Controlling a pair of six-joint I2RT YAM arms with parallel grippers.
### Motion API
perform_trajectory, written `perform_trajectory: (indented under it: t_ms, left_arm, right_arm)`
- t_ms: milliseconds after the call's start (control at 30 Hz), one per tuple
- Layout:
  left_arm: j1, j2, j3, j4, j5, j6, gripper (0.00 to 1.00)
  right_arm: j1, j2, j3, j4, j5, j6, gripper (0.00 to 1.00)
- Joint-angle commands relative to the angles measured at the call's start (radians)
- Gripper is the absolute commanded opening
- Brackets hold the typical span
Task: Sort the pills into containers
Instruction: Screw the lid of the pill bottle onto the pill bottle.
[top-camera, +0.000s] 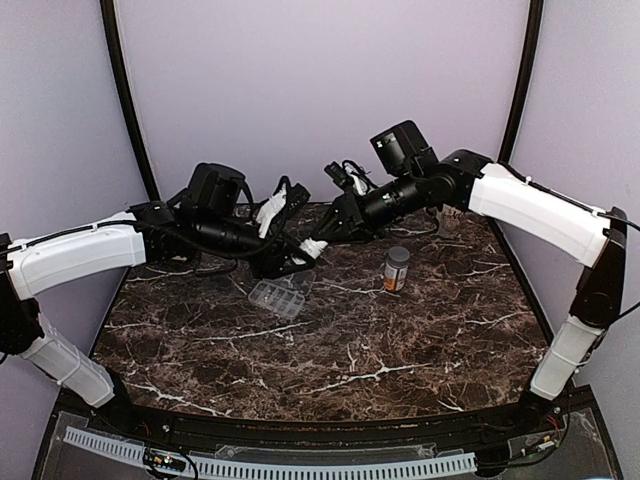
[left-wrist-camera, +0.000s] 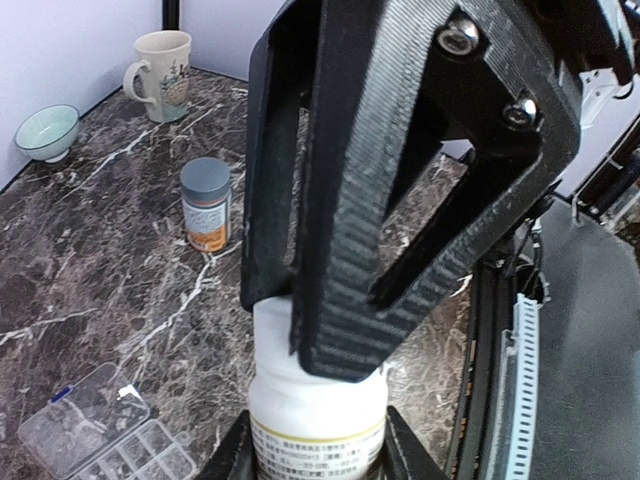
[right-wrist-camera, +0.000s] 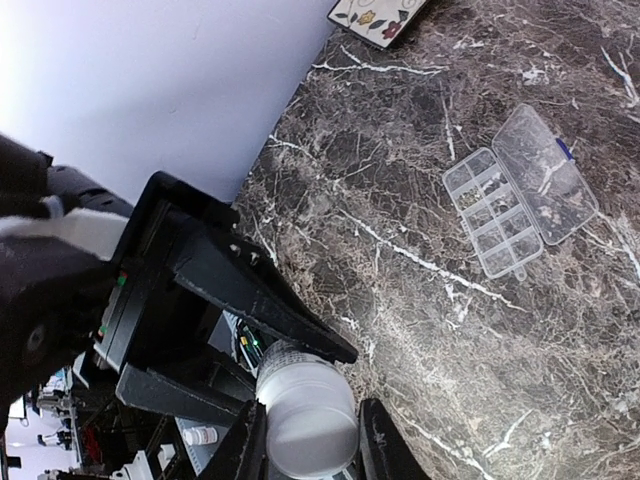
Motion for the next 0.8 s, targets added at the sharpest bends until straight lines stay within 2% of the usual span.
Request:
perform_trajectory:
  t_ms: [0,200,467,767]
  left_arm:
    - [-0.098,-0.041,0.052,0.242,-0.188,0.104,0.00]
    - [-0.190,-0.060,-0.015,0.369,-0.429,0.178,0.00]
    - [-0.322,-0.005,-0.068,0.592,-0.748,0.292,0.00]
    - [-0.404,0.034,-0.105,0.806,-0.927,0.404,0.00]
  right_arm:
    - [0.076,0.064,0.000,0.062,-0.040,0.024,0.00]
    - [0.076,0.085,0.008,0.042,0.003,0.040,0.00]
    - [0.074,0.117,0.036,0.019,0.049,0.065,0.00]
    - [0.065,0.125,0.025,0.025,0.067,0.093,0.00]
